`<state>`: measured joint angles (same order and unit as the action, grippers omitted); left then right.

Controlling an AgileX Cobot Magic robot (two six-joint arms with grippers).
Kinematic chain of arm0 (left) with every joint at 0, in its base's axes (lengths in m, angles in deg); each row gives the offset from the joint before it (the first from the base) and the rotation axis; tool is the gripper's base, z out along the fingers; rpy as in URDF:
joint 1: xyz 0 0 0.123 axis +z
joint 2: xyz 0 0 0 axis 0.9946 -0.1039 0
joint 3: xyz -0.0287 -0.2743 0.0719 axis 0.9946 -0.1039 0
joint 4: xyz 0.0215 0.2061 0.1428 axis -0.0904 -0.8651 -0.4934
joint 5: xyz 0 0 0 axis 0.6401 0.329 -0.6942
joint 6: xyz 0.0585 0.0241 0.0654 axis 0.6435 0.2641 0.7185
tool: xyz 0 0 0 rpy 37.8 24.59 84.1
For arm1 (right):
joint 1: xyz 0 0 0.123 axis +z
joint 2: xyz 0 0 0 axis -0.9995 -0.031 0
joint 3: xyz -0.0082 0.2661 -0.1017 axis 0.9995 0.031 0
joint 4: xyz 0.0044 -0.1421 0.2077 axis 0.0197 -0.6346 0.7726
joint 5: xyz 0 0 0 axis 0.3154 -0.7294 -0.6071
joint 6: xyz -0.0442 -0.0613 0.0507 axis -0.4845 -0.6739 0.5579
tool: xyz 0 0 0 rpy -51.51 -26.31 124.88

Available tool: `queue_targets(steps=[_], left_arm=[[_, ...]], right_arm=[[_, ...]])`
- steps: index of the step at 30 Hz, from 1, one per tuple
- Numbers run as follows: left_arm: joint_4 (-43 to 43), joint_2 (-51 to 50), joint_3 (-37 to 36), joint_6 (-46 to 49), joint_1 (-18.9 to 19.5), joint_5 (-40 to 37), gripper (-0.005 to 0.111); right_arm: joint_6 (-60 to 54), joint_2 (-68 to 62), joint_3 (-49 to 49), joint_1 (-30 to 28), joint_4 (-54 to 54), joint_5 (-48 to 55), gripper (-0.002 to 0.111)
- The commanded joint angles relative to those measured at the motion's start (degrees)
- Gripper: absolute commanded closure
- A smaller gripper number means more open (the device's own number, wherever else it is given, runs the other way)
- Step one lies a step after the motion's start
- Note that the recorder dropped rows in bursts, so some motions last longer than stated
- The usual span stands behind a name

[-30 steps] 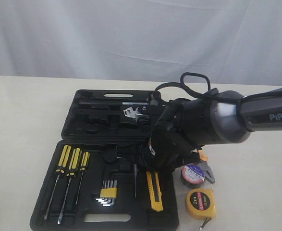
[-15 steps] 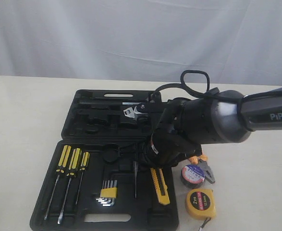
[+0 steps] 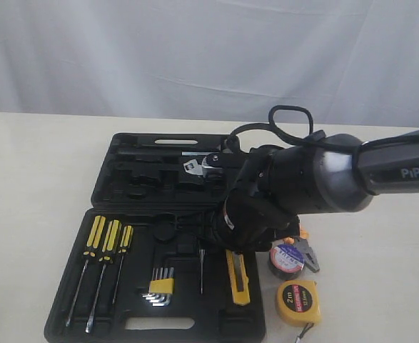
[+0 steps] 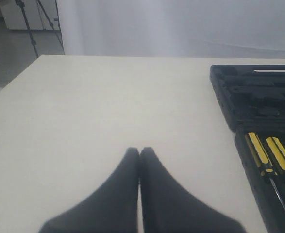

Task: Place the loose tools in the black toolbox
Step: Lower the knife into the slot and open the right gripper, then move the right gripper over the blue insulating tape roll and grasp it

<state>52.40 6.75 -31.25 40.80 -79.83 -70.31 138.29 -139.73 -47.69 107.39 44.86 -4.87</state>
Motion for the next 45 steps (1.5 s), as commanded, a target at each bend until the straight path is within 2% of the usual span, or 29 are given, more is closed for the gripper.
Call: queue_targets(steps=[1, 8, 10, 11, 12, 13, 14, 17, 23, 32, 45], left_arm=[[0.55, 0.07, -0.15, -0.11, -0.27, 0.57, 0.107], [0.55, 0.07, -0.15, -0.11, -0.27, 0.57, 0.107], [0.55, 0.07, -0.15, -0.11, -0.27, 0.57, 0.107], [0.55, 0.07, -0.15, -0.11, -0.27, 0.57, 0.107], [0.55, 0.07, -0.15, -0.11, -0.27, 0.57, 0.107], [0.55, 0.07, -0.15, -0.11, -0.27, 0.57, 0.107], [0.55, 0.07, -0.15, -0.11, -0.27, 0.57, 0.107], [0.55, 0.07, -0.15, -0.11, -0.27, 0.57, 0.107], [0.55, 0.07, -0.15, -0.11, -0.27, 0.57, 0.107], [0.55, 0.07, -0.15, -0.11, -0.27, 0.57, 0.107], [0.55, 0.07, -0.15, -0.11, -0.27, 0.57, 0.107]], right_arm=[[1.10, -0.01, 0.03, -0.33, 0.05, 0.40, 0.047], [0.98, 1.33, 0.03, -0.33, 0.05, 0.40, 0.048], [-2.09, 3.66, 0.03, -0.33, 0.05, 0.85, 0.060], [-3.47, 5.99, 0.03, -0.21, 0.05, 2.75, 0.077], [-4.09, 7.38, 0.03, -0.21, 0.22, 4.41, 0.087], [-8.98, 9.80, 0.03, -0.21, 1.91, 7.59, 0.104], [-12.60, 10.67, 0.03, -0.21, 2.90, 9.49, 0.108], [-23.78, 10.71, 0.93, -0.21, 7.57, 13.18, 0.109], [-28.00, 4.42, 2.93, -0.21, 7.70, 4.15, 0.109], [-28.33, -1.64, 2.93, -0.21, 5.65, 1.25, 0.109], [-27.76, 1.77, -0.73, -0.21, 5.54, 2.14, 0.109]])
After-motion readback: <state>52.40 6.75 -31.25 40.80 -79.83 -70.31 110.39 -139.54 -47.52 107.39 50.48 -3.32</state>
